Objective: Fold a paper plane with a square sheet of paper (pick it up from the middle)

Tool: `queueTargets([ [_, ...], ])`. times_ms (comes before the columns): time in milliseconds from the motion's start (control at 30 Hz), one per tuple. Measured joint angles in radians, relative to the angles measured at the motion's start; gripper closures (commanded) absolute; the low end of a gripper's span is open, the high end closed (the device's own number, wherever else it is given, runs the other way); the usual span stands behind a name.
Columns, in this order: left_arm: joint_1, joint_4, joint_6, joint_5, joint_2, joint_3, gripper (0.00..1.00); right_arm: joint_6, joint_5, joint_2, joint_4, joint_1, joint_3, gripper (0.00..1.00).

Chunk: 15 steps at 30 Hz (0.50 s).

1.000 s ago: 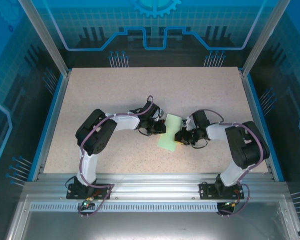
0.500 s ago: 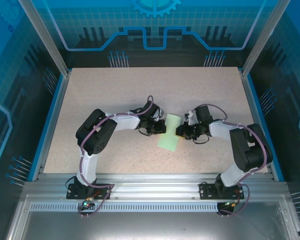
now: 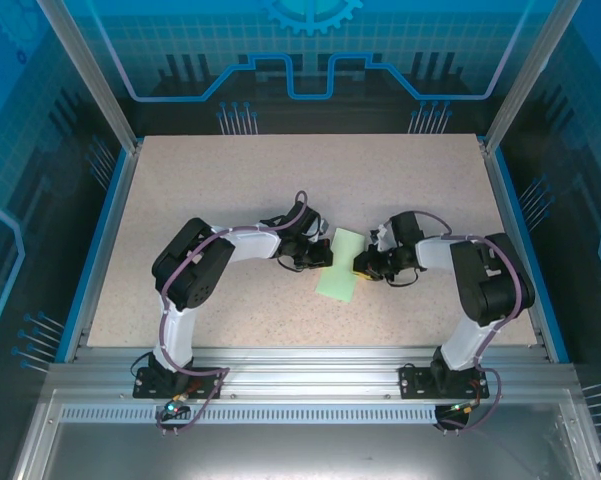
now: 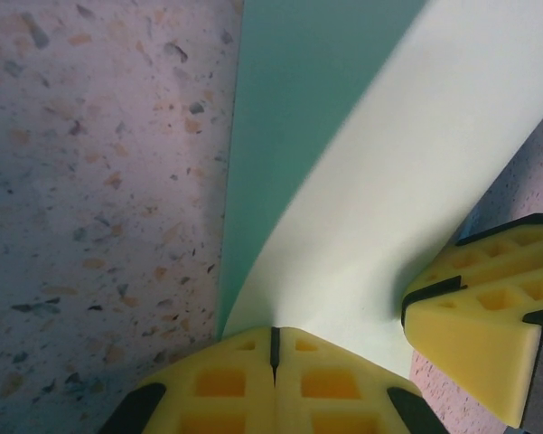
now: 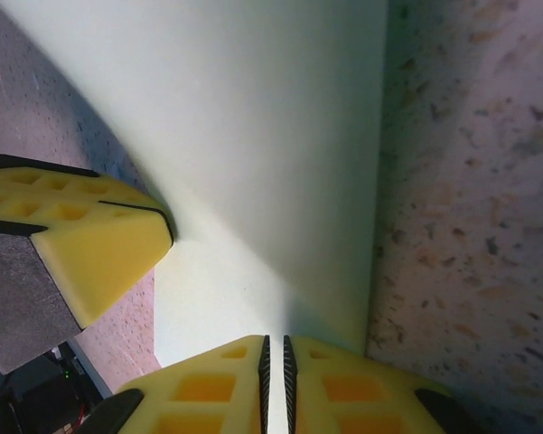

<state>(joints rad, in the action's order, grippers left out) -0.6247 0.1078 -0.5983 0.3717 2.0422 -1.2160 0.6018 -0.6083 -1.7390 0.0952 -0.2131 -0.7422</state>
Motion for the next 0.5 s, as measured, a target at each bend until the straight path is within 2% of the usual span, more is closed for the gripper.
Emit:
queueTargets([
  [500,0.0,0.001,0.003,0.0,0.0,-0.001,1.0,-0.023,0.025,0.022,0.047,0.012,-0.1,0.84],
])
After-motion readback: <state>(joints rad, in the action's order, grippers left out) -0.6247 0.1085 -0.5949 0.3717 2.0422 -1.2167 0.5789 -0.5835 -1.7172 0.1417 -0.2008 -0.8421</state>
